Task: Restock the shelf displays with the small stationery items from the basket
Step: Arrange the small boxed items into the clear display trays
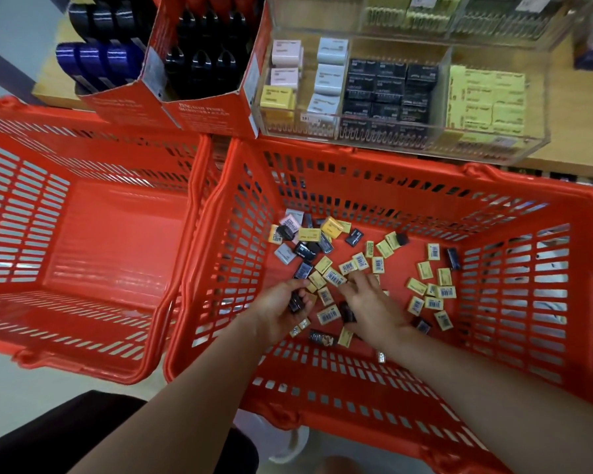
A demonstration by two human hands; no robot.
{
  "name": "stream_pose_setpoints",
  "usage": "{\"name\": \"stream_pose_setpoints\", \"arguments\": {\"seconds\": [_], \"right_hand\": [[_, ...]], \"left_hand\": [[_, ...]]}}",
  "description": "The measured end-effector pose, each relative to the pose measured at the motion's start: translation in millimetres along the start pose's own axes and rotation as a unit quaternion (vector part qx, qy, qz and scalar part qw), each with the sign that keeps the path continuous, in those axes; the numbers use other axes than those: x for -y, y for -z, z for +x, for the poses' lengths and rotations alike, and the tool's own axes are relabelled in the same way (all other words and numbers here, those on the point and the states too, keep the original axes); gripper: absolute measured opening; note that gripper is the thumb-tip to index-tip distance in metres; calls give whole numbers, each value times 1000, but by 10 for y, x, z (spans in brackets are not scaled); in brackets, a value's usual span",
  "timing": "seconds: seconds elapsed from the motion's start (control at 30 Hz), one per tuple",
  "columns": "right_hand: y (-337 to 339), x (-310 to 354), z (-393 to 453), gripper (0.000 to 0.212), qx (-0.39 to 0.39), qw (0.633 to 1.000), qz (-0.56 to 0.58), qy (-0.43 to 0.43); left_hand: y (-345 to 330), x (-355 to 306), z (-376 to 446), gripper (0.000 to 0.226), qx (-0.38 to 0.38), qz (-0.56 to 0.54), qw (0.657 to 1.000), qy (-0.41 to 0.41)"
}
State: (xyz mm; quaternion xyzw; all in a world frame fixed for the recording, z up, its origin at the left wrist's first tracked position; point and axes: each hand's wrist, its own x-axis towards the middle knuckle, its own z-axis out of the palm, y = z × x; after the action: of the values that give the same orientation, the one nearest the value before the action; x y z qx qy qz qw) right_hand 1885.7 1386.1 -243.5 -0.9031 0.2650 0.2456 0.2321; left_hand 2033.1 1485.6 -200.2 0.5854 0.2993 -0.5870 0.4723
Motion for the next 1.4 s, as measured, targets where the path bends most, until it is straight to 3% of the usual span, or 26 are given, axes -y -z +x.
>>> {"name": "stream_pose_setpoints", "arguments": {"seconds": [0.2,0.5,0.67,0.83,0.97,1.1,1.3,1.4], "right_hand": [[-81,-45,-36,52,-44,995,81,-38],[-180,77,24,56,-55,996,20,-72],[26,8,39,40,-73,978,163,-104],[722,24,-146,32,-147,936,304,-101],[1520,123,-475,31,-197,949,245,-24],[2289,210,-876,36,-238,952,190,42],[3174,9,-1366,59,-280,931,230,47],[3382,-199,-1399,46,-318,906,279,-15]], "left_hand": [[-37,21,-6,8,-11,23,1000,-10],[-48,35,15,9,-19,25,1000,-1],[-57,-10,66,9,-11,66,998,-17],[-304,-139,-206,34,9,181,977,-111],[-652,-348,-798,29,90,286,929,-219],[-962,-632,-1533,18,118,353,876,-307],[-1214,-1007,-2301,17,154,278,882,-348],[-1374,-1138,-2413,21,171,227,890,-358]]}}
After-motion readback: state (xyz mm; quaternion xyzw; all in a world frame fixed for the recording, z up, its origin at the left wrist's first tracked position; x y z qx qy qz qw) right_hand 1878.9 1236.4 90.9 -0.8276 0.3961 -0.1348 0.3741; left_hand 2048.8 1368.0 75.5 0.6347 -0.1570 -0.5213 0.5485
